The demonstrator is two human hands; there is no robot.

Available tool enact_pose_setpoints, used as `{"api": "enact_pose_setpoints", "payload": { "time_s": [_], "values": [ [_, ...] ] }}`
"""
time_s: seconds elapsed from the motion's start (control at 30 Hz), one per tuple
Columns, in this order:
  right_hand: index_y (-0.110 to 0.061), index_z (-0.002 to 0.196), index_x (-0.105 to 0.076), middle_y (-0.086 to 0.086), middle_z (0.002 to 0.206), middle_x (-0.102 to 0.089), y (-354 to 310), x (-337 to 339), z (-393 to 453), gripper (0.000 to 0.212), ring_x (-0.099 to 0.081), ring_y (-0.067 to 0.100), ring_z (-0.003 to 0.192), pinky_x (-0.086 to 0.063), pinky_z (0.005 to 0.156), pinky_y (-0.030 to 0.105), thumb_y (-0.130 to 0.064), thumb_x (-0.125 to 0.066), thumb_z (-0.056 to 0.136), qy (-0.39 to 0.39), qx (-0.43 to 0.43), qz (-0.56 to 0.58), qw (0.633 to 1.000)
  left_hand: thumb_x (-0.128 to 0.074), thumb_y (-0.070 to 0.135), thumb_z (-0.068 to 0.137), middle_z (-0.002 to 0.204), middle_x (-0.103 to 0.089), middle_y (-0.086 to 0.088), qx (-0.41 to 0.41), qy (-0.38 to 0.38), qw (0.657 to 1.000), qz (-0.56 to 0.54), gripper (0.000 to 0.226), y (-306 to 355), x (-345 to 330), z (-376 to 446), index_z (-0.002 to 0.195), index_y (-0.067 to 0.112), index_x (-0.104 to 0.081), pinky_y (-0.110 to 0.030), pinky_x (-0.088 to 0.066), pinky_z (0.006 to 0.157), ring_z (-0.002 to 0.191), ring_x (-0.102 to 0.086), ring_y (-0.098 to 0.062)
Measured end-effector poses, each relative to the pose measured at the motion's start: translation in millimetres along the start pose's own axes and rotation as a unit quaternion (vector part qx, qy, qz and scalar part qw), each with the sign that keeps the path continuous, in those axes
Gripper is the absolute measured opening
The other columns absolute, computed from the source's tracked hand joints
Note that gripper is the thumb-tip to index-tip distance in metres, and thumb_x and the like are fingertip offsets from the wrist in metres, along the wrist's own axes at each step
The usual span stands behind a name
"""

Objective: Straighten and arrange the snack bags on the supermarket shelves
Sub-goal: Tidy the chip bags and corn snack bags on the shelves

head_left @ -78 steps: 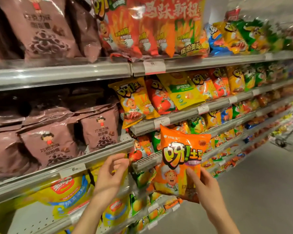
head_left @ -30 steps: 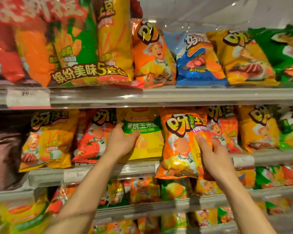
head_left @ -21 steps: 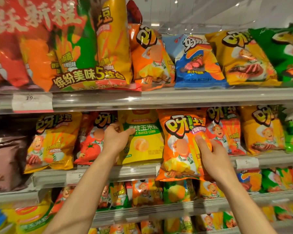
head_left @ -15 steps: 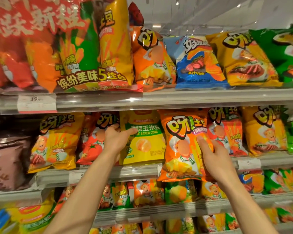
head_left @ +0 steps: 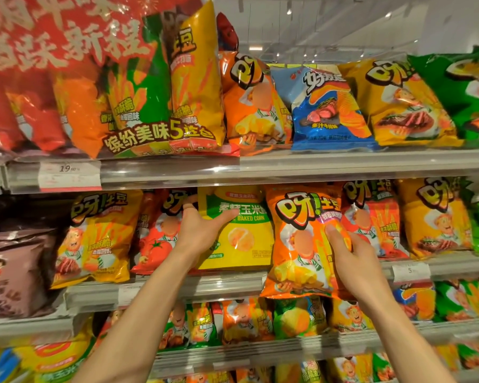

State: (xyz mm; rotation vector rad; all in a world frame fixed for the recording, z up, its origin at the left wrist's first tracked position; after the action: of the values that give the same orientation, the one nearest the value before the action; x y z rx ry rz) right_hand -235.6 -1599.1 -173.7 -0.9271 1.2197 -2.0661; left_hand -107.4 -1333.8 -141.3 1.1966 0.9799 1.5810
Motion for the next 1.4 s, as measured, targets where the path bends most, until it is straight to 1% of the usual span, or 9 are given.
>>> {"api": "enact_pose_setpoints", "payload": {
  "time_s": [0.13, 0.27, 0.5, 0.6, 0.83, 0.97, 1.07, 1.2, 1.4],
  "values": [
    [-0.021, 0.083, -0.063, 0.002, 0.07, -0.07, -5.3, -5.1, -3.9, 0.043, -0.066, 0.006, 0.066, -0.043, 0.06, 0.029, -0.058, -0.049, 0.099, -0.01, 0.008, -0.006, 1.0, -0.091, 0.054, 0.067, 0.126, -0.062, -0.001, 0.003, 0.03, 0.999, -0.032, 0.105, -5.9, 26.6, -1.6, 0.143, 0.005, -0.039, -0.032, -0.05, 0.084, 0.121, -0.06, -0.025],
    [-0.022, 0.099, -0.066, 0.002, 0.096, -0.073, -9.4, -18.6, -0.1, 0.046, -0.068, 0.023, 0.096, -0.049, 0.078, 0.033, -0.064, -0.047, 0.096, -0.03, 0.004, -0.013, 0.999, -0.092, 0.051, 0.064, 0.108, -0.064, 0.015, 0.005, 0.038, 0.998, -0.058, 0.1, -19.3, 64.3, -12.4, 0.143, 0.016, -0.043, -0.026, -0.051, 0.072, 0.097, -0.065, -0.006],
    [-0.006, 0.149, -0.045, 0.014, 0.153, -0.05, -34.2, -64.8, 17.1, 0.075, -0.044, 0.03, 0.143, -0.034, 0.112, 0.038, -0.062, -0.045, 0.099, -0.046, 0.01, -0.078, 0.996, -0.091, 0.051, 0.063, 0.105, -0.079, 0.004, 0.02, 0.043, 0.995, -0.088, 0.082, -44.6, 128.9, -27.1, 0.132, 0.018, -0.061, -0.032, -0.061, 0.07, 0.088, -0.078, -0.013],
    [-0.005, 0.128, -0.058, 0.018, 0.127, -0.063, -44.0, -87.2, 27.5, 0.07, -0.057, 0.031, 0.123, -0.04, 0.101, 0.04, -0.066, -0.044, 0.096, -0.062, 0.024, -0.087, 0.994, -0.091, 0.038, 0.07, 0.097, -0.079, 0.005, 0.022, 0.079, 0.99, -0.119, 0.071, -49.7, 153.7, -29.4, 0.131, 0.018, -0.06, -0.018, -0.056, 0.051, 0.075, -0.077, -0.006],
    [0.005, 0.124, -0.057, 0.03, 0.124, -0.064, -49.0, -133.7, 46.1, 0.054, -0.059, 0.045, 0.116, -0.043, 0.084, 0.041, -0.043, -0.047, 0.104, -0.02, 0.019, -0.12, 0.992, -0.087, 0.035, 0.066, 0.076, -0.076, 0.025, 0.011, 0.063, 0.991, -0.121, 0.044, -53.5, 186.1, -33.9, 0.098, 0.034, -0.057, -0.017, -0.055, 0.049, 0.07, -0.076, -0.004],
    [0.006, 0.14, -0.044, 0.03, 0.14, -0.054, -40.6, -154.3, 33.4, 0.058, -0.052, 0.044, 0.129, -0.043, 0.1, 0.043, -0.04, -0.046, 0.105, -0.024, 0.015, -0.118, 0.993, -0.091, 0.043, 0.061, 0.096, -0.08, 0.011, 0.011, 0.04, 0.99, -0.138, 0.063, -58.8, 183.5, -34.1, 0.115, 0.032, -0.062, -0.036, -0.062, 0.073, 0.086, -0.079, -0.015],
    [-0.002, 0.152, -0.033, 0.024, 0.15, -0.042, -38.1, -150.9, 15.2, 0.064, -0.04, 0.037, 0.14, -0.035, 0.112, 0.042, -0.041, -0.049, 0.104, -0.001, 0.112, -0.147, 0.983, -0.094, 0.048, 0.058, 0.106, -0.08, 0.005, 0.013, 0.029, 0.989, -0.141, 0.078, -64.7, 180.1, -34.2, 0.127, 0.03, -0.06, -0.045, -0.062, 0.083, 0.093, -0.079, -0.019],
    [-0.013, 0.148, -0.045, 0.02, 0.156, -0.038, -27.5, -152.1, -3.8, 0.058, -0.032, 0.035, 0.146, -0.029, 0.12, 0.046, -0.051, -0.042, 0.104, -0.041, 0.223, -0.259, 0.939, -0.097, 0.06, 0.047, 0.111, -0.078, 0.004, 0.036, 0.041, 0.989, -0.137, 0.104, -73.7, 176.7, -31.8, 0.136, 0.03, -0.051, -0.049, -0.061, 0.087, 0.098, -0.077, -0.023],
    [-0.021, 0.153, -0.041, 0.016, 0.163, -0.03, -31.2, -148.0, -1.3, 0.06, -0.025, 0.032, 0.151, -0.025, 0.123, 0.046, -0.055, -0.038, 0.104, -0.073, 0.212, -0.314, 0.923, -0.098, 0.065, 0.04, 0.109, -0.079, 0.007, 0.043, 0.034, 0.989, -0.141, 0.109, -77.9, 170.0, -38.2, 0.133, 0.034, -0.052, -0.052, -0.061, 0.086, 0.094, -0.078, -0.02]
  ]
}}
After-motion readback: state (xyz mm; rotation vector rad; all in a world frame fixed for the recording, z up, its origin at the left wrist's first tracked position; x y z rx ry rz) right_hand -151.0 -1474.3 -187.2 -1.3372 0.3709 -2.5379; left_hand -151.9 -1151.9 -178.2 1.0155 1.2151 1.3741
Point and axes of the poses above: each hand's wrist, its own z-axis towards the middle knuckle, its own x-axis out of the back of the hand, y = z × x, the point moved 2 cm from there along z, towards the middle knuckle
